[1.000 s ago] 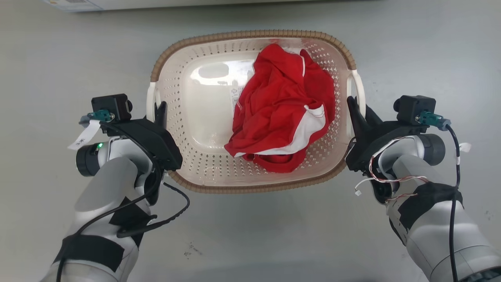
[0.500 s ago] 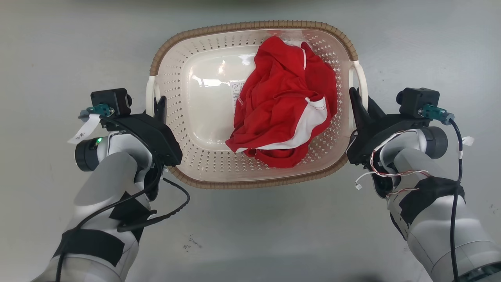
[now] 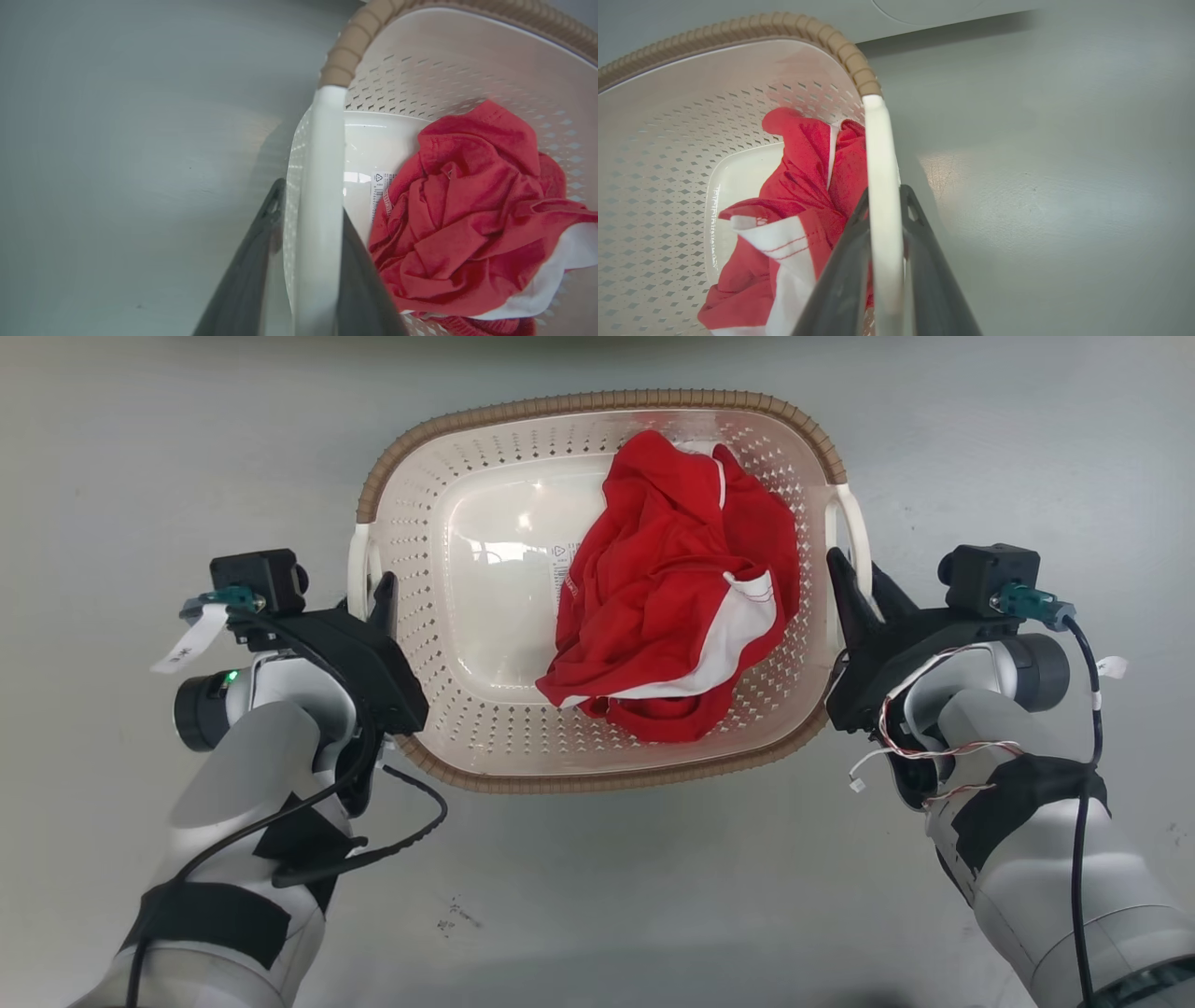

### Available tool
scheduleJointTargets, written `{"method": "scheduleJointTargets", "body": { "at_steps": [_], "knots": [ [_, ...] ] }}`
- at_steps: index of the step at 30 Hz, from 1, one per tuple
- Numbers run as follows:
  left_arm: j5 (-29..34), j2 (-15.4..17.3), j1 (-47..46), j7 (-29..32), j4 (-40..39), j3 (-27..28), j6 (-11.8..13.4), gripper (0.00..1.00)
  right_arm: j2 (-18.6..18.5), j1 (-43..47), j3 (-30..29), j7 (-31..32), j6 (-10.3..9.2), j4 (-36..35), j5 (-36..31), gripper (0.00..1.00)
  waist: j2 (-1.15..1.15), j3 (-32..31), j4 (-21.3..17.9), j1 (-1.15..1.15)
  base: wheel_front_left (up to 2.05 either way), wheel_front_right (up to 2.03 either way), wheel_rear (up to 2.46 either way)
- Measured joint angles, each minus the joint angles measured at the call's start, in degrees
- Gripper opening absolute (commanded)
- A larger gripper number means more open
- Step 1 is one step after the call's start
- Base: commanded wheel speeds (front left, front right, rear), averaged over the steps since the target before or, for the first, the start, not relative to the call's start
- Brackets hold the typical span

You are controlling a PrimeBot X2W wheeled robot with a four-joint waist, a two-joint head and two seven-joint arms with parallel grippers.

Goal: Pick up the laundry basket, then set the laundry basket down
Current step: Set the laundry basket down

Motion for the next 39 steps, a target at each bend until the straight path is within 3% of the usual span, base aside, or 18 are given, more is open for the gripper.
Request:
{"method": "scheduleJointTargets", "body": {
  "at_steps": [16, 25, 39],
  "knots": [
    [-1.26, 1.70, 1.20, -2.00, 0.83, -0.35, -0.98, 1.00, -1.45, 2.72, 4.30, -1.33, 0.56, -2.02, -1.83, 1.00, 0.00, -4.30, 0.04, 0.00, 0.00, 0.00, 0.00],
    [0.36, 3.24, 4.83, -5.39, 0.80, -1.35, -1.46, 1.00, -4.10, 7.22, 4.59, -1.36, 0.56, -3.53, -1.26, 1.00, 0.00, -10.33, -0.20, -0.01, 0.00, 0.00, 0.00],
    [0.57, 2.27, 10.83, -7.10, -0.94, -1.69, -1.91, 1.00, -4.27, 14.57, 2.00, -1.41, 0.56, -8.11, 0.65, 1.00, 0.00, -20.89, -0.37, -0.01, 0.00, 0.00, 0.00]
  ]
}}
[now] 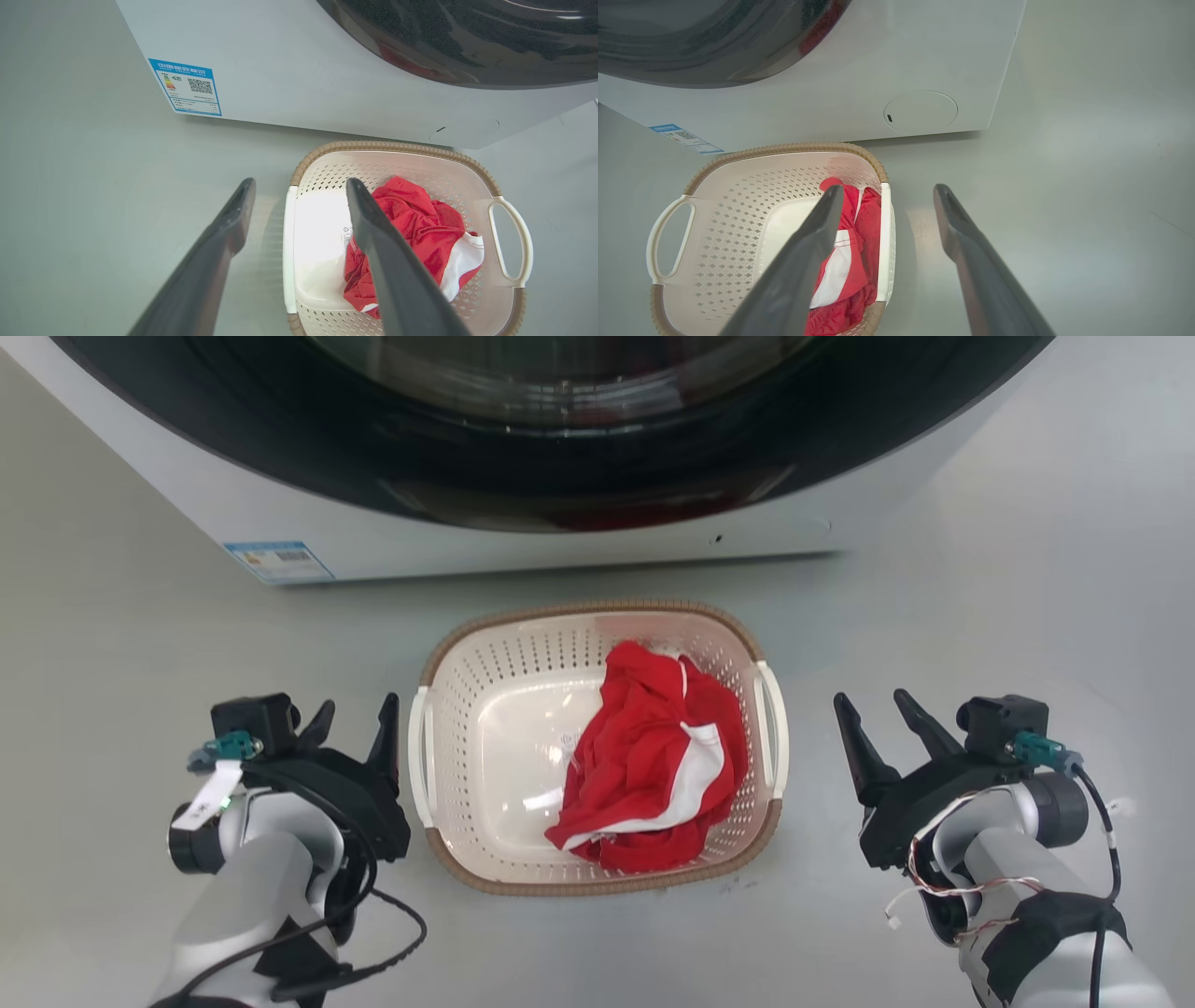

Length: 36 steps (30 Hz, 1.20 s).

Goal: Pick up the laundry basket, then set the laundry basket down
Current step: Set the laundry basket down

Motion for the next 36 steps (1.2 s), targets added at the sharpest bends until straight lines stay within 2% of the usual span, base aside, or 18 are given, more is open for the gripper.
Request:
{"method": "scheduleJointTargets", "body": {
  "at_steps": [11, 16, 22, 30, 36],
  "knots": [
    [1.51, -0.11, 5.87, -0.31, -3.49, -0.98, 0.08, 1.00, -0.84, 6.78, -3.30, 0.00, -0.19, -5.83, 0.03, 1.00, 0.00, -8.93, 0.35, 0.00, 0.00, 0.00, 0.00],
    [2.03, -0.02, 8.78, -0.31, -7.24, -0.51, 1.22, 1.00, -1.18, 10.12, -4.56, 0.00, -0.66, -9.79, -0.04, 1.00, 0.00, -12.70, 0.52, 0.00, 0.00, 0.00, 0.00],
    [4.00, 0.35, 12.92, -0.32, -13.26, 0.02, 2.61, 1.00, -2.27, 14.40, -5.77, 0.00, -2.40, -14.65, -1.13, 1.00, 0.00, -16.93, 0.79, 0.00, 0.00, 0.00, 0.00],
    [7.56, 1.55, 19.41, -0.32, -23.15, -0.02, 4.93, 1.00, -3.48, 20.76, -8.54, -0.01, -6.13, -21.12, -2.80, 1.00, 0.00, -21.88, 1.26, 0.00, 0.00, 0.00, 0.00],
    [9.22, 2.53, 25.38, -0.32, -31.29, 0.03, 7.08, 1.00, -3.99, 26.02, -9.11, 0.00, -7.77, -26.36, -4.27, 1.00, 0.00, -25.06, 1.63, 0.00, 0.00, 0.00, 0.00]
  ]
}}
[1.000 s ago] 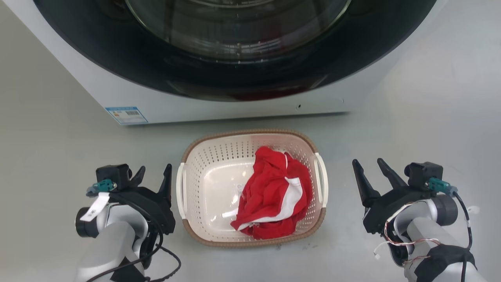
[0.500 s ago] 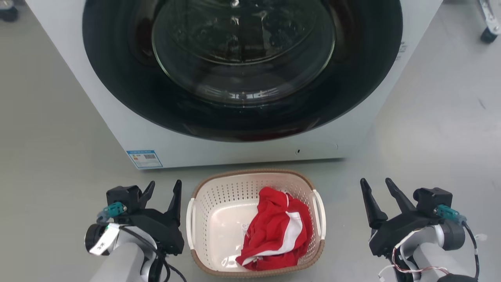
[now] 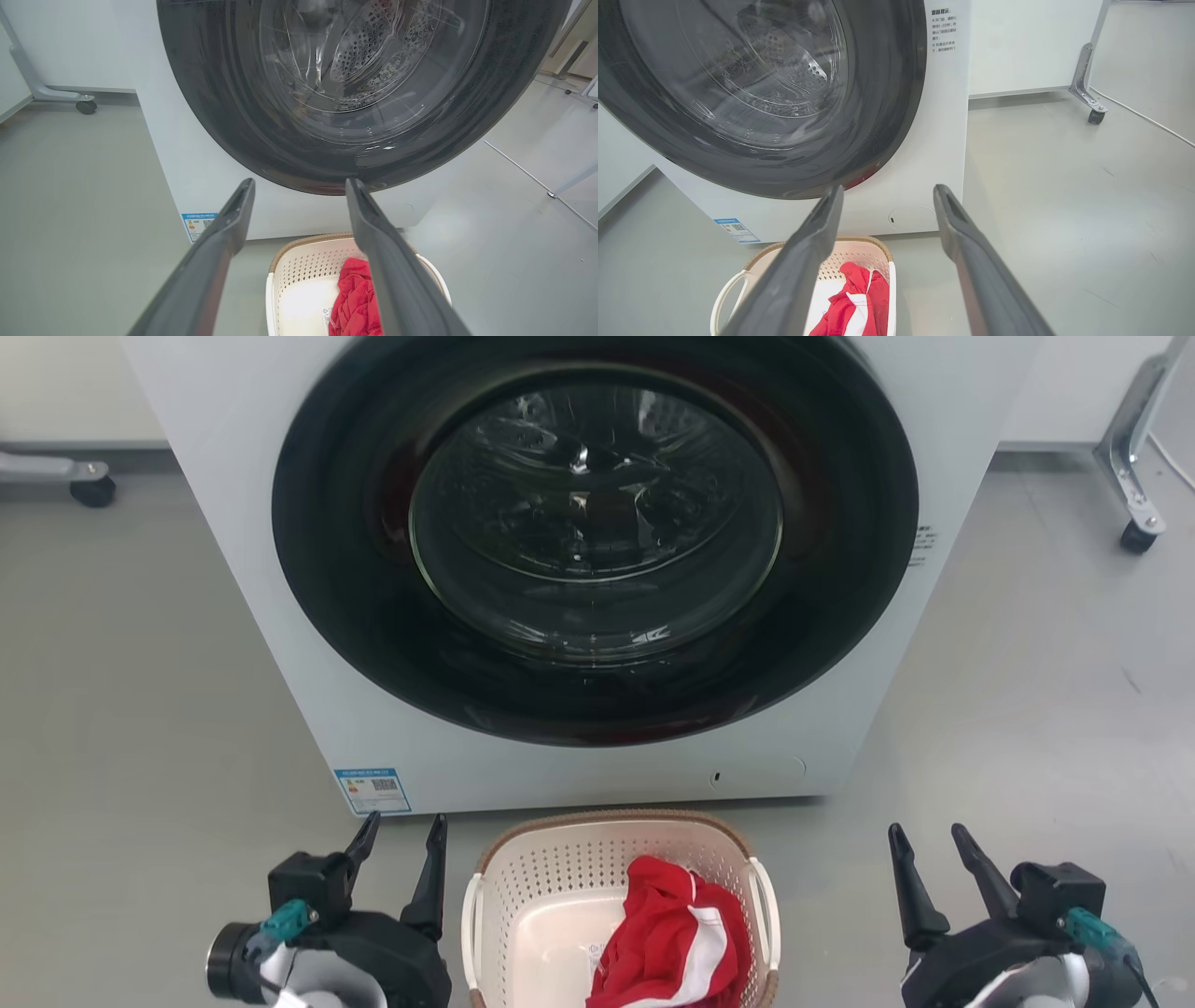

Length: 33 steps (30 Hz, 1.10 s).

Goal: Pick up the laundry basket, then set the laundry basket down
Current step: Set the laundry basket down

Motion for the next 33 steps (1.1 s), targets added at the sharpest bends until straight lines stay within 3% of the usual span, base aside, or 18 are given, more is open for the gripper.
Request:
{"method": "scheduleJointTargets", "body": {
  "at_steps": [15, 33],
  "knots": [
    [2.96, 2.47, 15.75, -0.01, -18.92, 0.57, 3.72, 1.00, -1.03, 13.15, -1.04, -0.01, -3.45, -12.76, -2.85, 1.00, 0.01, -6.35, -0.15, 0.00, 0.00, 0.00, 0.00],
    [3.38, 4.69, 25.34, 0.34, -28.96, 3.46, 6.12, 1.00, -2.46, 20.78, -2.04, -0.01, -5.42, -22.21, -4.57, 1.00, 0.01, -7.70, -0.29, 0.01, 0.00, 0.00, 0.00]
  ]
}}
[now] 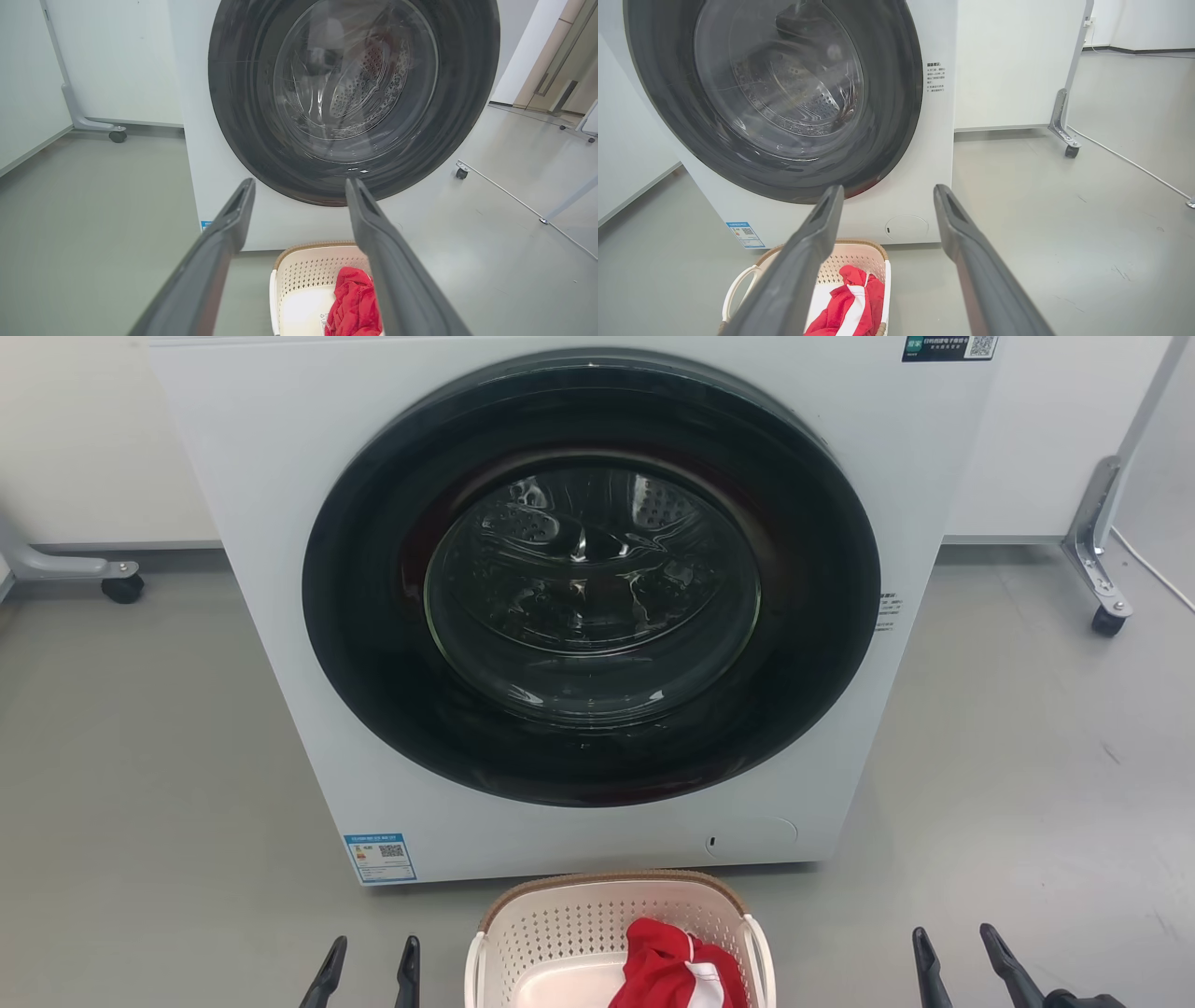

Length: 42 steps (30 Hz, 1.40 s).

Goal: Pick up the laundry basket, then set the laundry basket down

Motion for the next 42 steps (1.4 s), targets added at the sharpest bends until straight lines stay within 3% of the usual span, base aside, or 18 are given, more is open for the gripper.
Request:
{"method": "scheduleJointTargets", "body": {
  "at_steps": [26, 27, 36, 42],
  "knots": [
    [1.35, 0.19, 3.16, 4.92, -6.49, 2.66, 0.93, 1.00, -0.33, 2.72, -2.14, 1.66, -0.59, -5.78, -1.78, 1.00, 0.00, 0.21, 0.01, 0.00, 0.00, 0.00, 0.00],
    [1.52, 0.19, 3.28, 5.36, -6.60, 2.75, 0.94, 0.00, -0.33, 2.94, -2.23, 1.67, -0.59, -5.93, -1.79, 0.00, 0.00, 0.22, 0.01, 0.00, 0.00, 0.00, 0.00],
    [0.93, -0.81, 4.42, 5.81, -3.68, 2.71, 0.49, 0.00, 1.37, 4.34, -2.18, 2.63, -0.36, -2.94, -0.90, 0.00, 0.00, 0.33, 0.01, 0.00, 0.00, 0.00, 0.00],
    [-2.98, -1.21, 4.32, 6.65, -3.14, 4.10, -0.15, 0.00, 1.90, 4.14, -3.71, 3.69, 0.56, -2.55, 3.00, 0.00, 0.00, 0.49, 0.04, 0.00, 0.00, 0.00, 0.00]
  ]
}}
